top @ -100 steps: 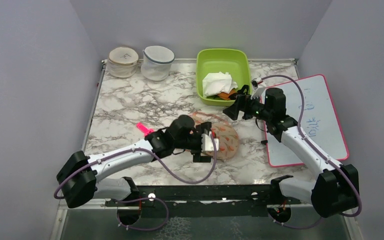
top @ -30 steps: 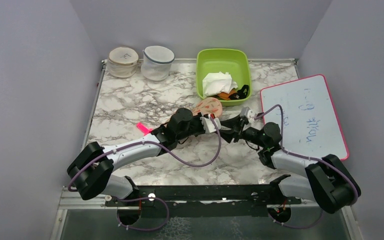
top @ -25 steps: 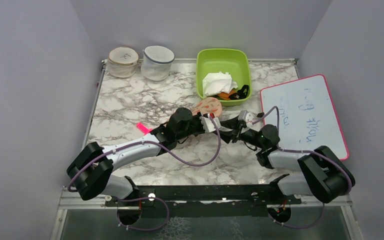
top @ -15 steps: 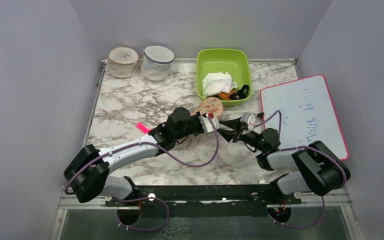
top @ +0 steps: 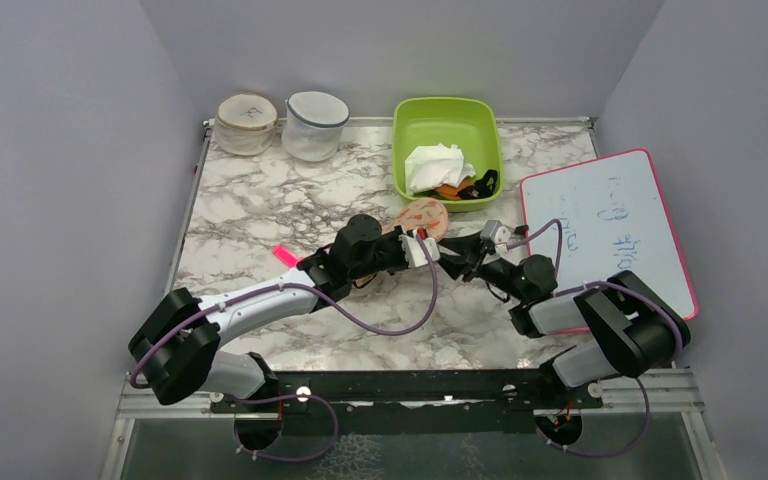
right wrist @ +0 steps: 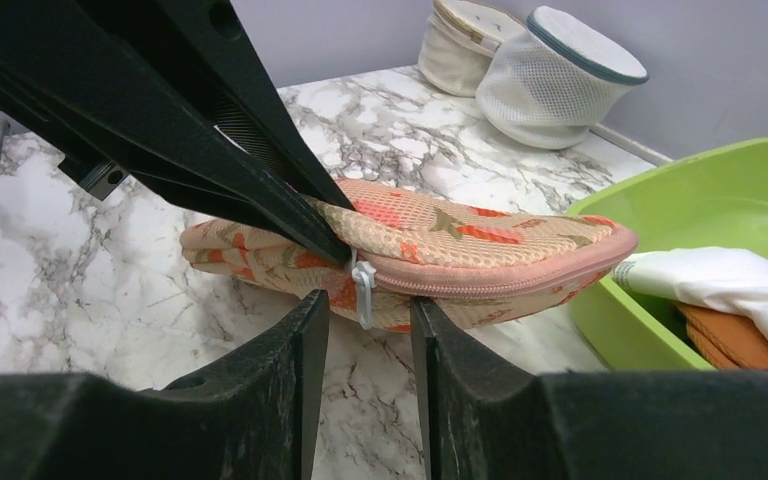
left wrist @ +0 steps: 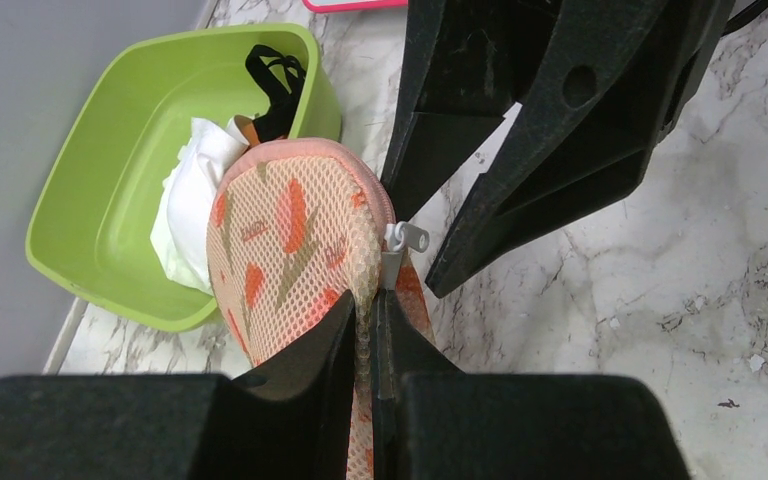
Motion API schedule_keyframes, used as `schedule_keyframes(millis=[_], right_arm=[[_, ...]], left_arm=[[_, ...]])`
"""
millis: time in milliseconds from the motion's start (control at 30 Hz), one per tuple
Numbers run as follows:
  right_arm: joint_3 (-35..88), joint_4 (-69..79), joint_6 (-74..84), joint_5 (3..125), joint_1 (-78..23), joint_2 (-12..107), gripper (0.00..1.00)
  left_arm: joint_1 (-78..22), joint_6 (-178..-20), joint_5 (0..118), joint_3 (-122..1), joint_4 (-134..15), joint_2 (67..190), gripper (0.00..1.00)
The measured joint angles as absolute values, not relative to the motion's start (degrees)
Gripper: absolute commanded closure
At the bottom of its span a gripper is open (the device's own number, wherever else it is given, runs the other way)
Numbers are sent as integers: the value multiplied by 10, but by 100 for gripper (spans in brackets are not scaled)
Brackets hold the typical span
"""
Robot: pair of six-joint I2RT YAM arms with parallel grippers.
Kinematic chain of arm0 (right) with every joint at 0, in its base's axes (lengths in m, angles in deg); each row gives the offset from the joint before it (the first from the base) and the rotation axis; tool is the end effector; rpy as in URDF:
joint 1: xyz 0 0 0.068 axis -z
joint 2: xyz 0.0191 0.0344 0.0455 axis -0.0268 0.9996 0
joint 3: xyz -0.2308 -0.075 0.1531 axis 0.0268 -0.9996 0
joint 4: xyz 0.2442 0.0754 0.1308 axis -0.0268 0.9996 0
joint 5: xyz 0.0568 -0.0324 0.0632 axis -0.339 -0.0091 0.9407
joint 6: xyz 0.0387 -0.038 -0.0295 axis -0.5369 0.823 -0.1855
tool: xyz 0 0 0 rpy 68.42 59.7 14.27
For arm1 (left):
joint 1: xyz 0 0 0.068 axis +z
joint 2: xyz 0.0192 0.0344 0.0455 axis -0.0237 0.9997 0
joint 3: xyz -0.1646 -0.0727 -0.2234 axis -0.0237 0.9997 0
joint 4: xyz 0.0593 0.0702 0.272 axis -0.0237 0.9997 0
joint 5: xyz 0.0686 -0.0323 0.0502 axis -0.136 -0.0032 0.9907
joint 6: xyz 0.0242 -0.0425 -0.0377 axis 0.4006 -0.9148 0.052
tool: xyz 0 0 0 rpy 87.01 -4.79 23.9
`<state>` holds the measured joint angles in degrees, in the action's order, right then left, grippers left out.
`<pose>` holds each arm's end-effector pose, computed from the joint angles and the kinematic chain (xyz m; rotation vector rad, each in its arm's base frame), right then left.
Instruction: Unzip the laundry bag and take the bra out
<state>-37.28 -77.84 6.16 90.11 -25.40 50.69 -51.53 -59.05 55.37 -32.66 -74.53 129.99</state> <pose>0.2041 0.1323 0.1682 -0.7484 1.2863 0.8679 0.2059 -0.2622 0.2584 1.2860 1.3311 -0.4588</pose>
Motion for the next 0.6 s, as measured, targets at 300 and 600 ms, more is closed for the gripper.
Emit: schedule_keyframes(millis=[300,600], right_arm=[[-368,-781,30,890,-254,523,85],[-375,-782,1,889,-254,523,78]], left_arm=[[-513,-597,545,-331,-743,1315,100],[-512,-601,546,-337,-736,1320,100]])
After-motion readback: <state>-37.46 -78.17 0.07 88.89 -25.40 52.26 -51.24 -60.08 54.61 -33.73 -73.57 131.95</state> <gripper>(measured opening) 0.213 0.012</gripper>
